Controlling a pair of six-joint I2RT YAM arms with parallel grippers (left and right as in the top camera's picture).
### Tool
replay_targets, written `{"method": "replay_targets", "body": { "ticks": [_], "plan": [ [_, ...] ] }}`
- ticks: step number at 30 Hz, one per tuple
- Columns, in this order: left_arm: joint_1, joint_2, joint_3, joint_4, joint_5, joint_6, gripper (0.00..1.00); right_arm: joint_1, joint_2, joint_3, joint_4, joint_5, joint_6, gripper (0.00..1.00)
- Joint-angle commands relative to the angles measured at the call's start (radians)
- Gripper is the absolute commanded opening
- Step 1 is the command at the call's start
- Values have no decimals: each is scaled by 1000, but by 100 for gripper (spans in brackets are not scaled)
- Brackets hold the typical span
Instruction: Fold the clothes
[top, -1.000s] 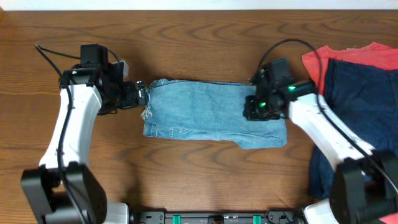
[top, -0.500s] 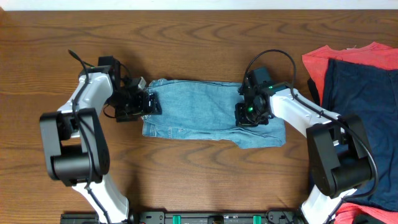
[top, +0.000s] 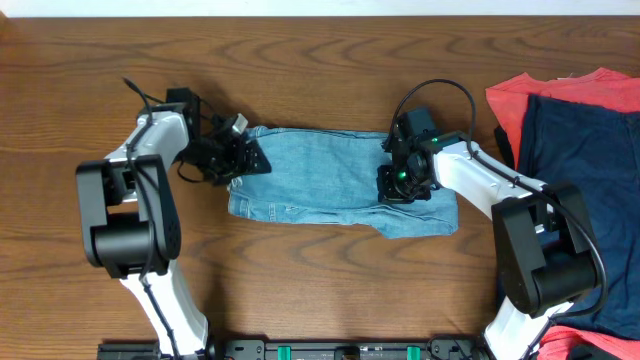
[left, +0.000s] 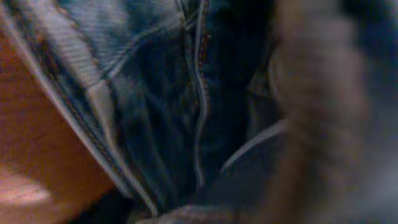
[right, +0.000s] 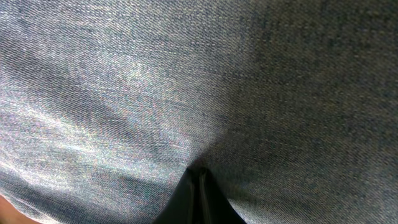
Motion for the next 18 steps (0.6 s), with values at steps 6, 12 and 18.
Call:
{"method": "replay_targets", "body": {
  "ticks": [6,12,18],
  "plan": [
    [-14,83,-47,-43,-56,23,6,11,87,-38,0,59,-3,1],
    [27,-13,44,-245,-169,23,6,8,53,-37,-77,60,-19,2],
    [54,-174,230,-519,-432,7,6,3,-65,-37,-123,59,-42,3]
  ]
}}
